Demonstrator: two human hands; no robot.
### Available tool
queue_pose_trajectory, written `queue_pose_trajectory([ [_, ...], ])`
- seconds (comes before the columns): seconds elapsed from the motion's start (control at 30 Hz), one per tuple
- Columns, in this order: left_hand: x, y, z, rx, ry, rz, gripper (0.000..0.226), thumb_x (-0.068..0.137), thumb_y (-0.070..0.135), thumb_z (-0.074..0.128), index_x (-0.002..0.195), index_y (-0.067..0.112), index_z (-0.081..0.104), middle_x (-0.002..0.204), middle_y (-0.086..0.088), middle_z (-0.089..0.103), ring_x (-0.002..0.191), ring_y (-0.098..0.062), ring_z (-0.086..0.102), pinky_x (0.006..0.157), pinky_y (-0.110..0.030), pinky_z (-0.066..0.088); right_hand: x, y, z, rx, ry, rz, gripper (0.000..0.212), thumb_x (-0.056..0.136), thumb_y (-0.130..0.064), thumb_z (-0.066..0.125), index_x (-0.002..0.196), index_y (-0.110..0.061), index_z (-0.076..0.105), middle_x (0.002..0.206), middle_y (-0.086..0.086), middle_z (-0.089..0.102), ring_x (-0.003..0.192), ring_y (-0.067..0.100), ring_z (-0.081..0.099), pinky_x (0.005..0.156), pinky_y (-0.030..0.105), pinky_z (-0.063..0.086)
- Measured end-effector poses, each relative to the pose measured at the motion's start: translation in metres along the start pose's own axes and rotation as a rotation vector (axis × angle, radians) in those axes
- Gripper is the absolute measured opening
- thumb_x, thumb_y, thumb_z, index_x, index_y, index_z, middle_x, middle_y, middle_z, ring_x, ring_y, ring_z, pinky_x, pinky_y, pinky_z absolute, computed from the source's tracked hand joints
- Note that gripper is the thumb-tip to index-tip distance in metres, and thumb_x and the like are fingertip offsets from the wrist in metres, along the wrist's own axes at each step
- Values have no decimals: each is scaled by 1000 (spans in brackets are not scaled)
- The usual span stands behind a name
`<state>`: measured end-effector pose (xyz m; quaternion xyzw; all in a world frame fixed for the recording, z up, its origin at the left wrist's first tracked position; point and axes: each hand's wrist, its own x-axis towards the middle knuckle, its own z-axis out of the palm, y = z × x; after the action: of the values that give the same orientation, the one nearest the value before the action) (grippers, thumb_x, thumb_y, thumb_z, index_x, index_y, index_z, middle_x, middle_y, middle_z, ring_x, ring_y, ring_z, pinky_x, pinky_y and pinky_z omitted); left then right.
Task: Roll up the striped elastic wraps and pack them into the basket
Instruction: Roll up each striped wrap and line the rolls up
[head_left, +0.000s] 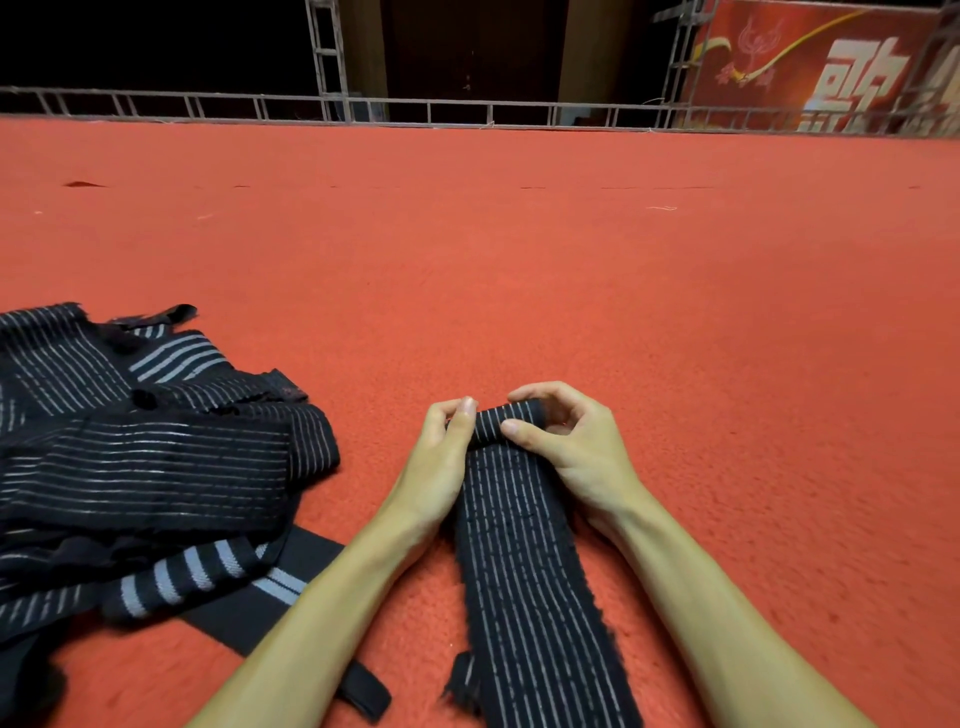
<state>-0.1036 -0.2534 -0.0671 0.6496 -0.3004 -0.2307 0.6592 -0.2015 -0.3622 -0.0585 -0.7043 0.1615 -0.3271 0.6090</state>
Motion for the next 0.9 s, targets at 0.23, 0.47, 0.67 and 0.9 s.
queue_pose_trajectory([
  [0.23, -5, 4, -2, -1, -40, 90, 13, 100, 17, 43, 111, 19, 50, 96, 2, 58, 80, -4, 56, 68, -14, 46, -2, 0, -2, 90, -51, 28, 25, 65, -13, 80, 85, -25, 71, 91, 14, 68, 82, 19, 62, 76, 42, 49],
  [0.47, -6, 4, -6, -106, -81, 223, 29, 95, 4, 52, 113, 26, 48, 91, -4, 52, 77, -8, 52, 67, -19, 48, -5, -8, 6, 21, -18, 106, 35, 85, -46, 62, 92, -13, 69, 81, 1, 66, 70, 12, 60, 59, 24, 44],
  [0.67, -11, 8, -4, -83, -106, 217, 40, 77, 13, 54, 113, 32, 53, 112, -11, 50, 97, -14, 51, 83, -25, 47, -7, -9, 4, 139, -39, 148, 16, 87, -21, 67, 96, -8, 70, 84, 4, 66, 73, 15, 62, 59, 24, 49],
  [0.9, -8, 4, -4, -118, -123, 78, 46, 72, 58, 58, 113, 43, 47, 124, -7, 50, 111, -15, 56, 97, -35, 45, -5, -2, -1, 208, -88, 69, 24, 70, -15, 76, 91, -24, 72, 92, 1, 69, 89, 23, 62, 79, 37, 51],
])
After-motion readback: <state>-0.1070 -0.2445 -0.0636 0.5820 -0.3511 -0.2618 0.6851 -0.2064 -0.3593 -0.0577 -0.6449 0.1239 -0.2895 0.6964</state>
